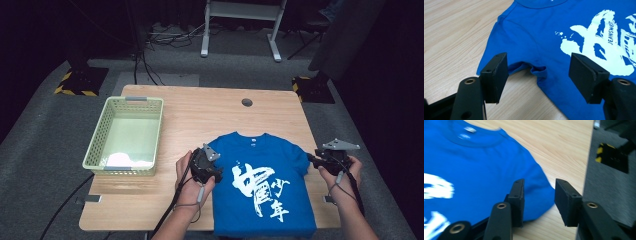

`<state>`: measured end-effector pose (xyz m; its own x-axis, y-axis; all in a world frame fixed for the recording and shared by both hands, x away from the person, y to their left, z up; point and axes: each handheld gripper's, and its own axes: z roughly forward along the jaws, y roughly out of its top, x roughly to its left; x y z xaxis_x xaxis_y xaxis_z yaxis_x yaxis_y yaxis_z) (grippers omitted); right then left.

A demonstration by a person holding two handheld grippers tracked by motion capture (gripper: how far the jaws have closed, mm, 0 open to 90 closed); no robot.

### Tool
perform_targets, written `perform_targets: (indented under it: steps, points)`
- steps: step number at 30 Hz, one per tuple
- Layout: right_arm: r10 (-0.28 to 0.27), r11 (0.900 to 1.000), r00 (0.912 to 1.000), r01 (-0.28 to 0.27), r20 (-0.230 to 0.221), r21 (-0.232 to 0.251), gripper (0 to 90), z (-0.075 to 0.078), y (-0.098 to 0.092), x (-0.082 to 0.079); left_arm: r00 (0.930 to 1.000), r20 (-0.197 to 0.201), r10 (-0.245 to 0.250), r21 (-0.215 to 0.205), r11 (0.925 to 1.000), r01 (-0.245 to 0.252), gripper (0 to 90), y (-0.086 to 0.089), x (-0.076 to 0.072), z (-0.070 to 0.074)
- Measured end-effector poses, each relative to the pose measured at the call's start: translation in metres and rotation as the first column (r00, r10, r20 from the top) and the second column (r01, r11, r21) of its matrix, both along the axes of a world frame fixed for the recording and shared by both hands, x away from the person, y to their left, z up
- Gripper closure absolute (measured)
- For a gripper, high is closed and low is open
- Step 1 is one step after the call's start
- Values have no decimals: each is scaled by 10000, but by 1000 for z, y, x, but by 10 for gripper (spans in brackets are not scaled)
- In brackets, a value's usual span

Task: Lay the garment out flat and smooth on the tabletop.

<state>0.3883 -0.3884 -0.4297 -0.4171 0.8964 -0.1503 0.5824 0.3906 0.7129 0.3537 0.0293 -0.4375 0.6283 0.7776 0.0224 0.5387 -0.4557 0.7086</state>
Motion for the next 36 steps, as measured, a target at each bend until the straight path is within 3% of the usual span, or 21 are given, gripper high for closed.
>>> perform_targets:
  steps: [4, 8, 16, 22, 28, 36]
  points:
    - [417, 9986, 9989, -424, 232, 326, 541, 9, 8, -11, 10000, 37, -91, -5, 10000, 91, 307, -2, -5, 3]
    - [895, 9955, 9953, -905, 368, 279, 503, 15, 15, -25, 9997, 141, -192, -28, 9998, 193, 296, -4, -13, 4]
    - [1649, 9853, 9862, -1653, 116, 443, 470, 12, 22, -50, 9986, 110, -524, 45, 9986, 524, 277, -8, -31, -2]
    - [2276, 9727, 9734, -2259, -273, 541, 457, 10, 28, -69, 9974, 36, -719, 33, 9974, 719, 265, -11, -45, -10]
    - [2574, 9653, 9651, -2546, -480, 575, 428, -2, 32, -81, 9950, -35, -994, 108, 9950, 994, 263, -18, -54, -16]
    - [2853, 9577, 9533, -2794, -989, 693, 411, -30, 35, -87, 9928, -243, -1175, 248, 9927, 1181, 263, -29, -60, -32]
